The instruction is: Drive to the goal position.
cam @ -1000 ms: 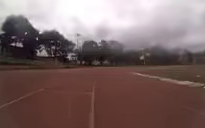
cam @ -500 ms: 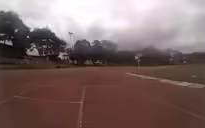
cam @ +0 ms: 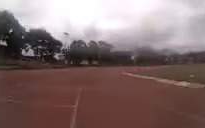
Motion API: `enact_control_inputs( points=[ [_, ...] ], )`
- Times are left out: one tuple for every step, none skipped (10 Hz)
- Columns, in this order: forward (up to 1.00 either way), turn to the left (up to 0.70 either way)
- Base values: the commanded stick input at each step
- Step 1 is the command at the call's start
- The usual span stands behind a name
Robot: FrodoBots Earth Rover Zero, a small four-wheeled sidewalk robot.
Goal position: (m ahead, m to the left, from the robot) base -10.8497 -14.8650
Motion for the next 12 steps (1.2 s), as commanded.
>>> enact_control_inputs(
  points=[
    [1.0, 0.0],
    [1.0, 0.0],
    [1.0, 0.0],
    [1.0, 0.0],
    [1.0, 0.0],
    [1.0, 0.0],
    [1.0, 0.0],
    [1.0, 0.0],
    [1.0, 0.0],
    [1.0, 0.0],
    [1.0, 0.0],
    [1.0, 0.0]
  ],
)
